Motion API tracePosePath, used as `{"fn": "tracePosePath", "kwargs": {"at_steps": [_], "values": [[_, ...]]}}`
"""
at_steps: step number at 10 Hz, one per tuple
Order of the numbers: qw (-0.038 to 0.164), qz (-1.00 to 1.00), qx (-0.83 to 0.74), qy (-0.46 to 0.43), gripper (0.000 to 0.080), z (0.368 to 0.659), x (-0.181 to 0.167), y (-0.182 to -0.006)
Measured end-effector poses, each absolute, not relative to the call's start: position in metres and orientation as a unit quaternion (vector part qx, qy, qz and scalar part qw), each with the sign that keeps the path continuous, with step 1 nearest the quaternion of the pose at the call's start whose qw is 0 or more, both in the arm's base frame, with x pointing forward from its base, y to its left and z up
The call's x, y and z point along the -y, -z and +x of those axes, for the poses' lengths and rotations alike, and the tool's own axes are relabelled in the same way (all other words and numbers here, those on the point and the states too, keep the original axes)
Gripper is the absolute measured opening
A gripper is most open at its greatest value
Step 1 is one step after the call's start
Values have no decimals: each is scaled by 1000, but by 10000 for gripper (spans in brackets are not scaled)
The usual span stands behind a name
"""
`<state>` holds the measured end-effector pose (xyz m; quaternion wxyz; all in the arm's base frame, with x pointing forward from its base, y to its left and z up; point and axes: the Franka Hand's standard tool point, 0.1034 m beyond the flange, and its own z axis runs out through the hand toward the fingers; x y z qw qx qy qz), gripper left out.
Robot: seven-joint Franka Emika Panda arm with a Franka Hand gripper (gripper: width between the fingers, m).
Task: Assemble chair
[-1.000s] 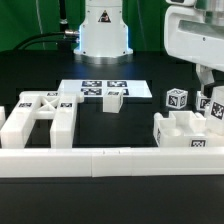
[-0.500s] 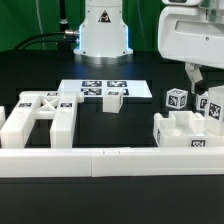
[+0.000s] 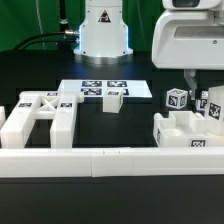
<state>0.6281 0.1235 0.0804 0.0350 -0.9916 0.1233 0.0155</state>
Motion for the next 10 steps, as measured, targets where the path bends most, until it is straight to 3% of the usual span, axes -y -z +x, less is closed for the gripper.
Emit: {"fn": "tracePosePath", "kwargs": {"at_steps": [6, 8, 9, 10], "values": [[32, -996, 84, 0, 649, 625, -126, -75], [33, -995, 91, 0, 381, 625, -126, -75], [32, -995, 91, 0, 290, 625, -123, -74], [31, -995, 90, -1, 290, 625, -123, -74]]}}
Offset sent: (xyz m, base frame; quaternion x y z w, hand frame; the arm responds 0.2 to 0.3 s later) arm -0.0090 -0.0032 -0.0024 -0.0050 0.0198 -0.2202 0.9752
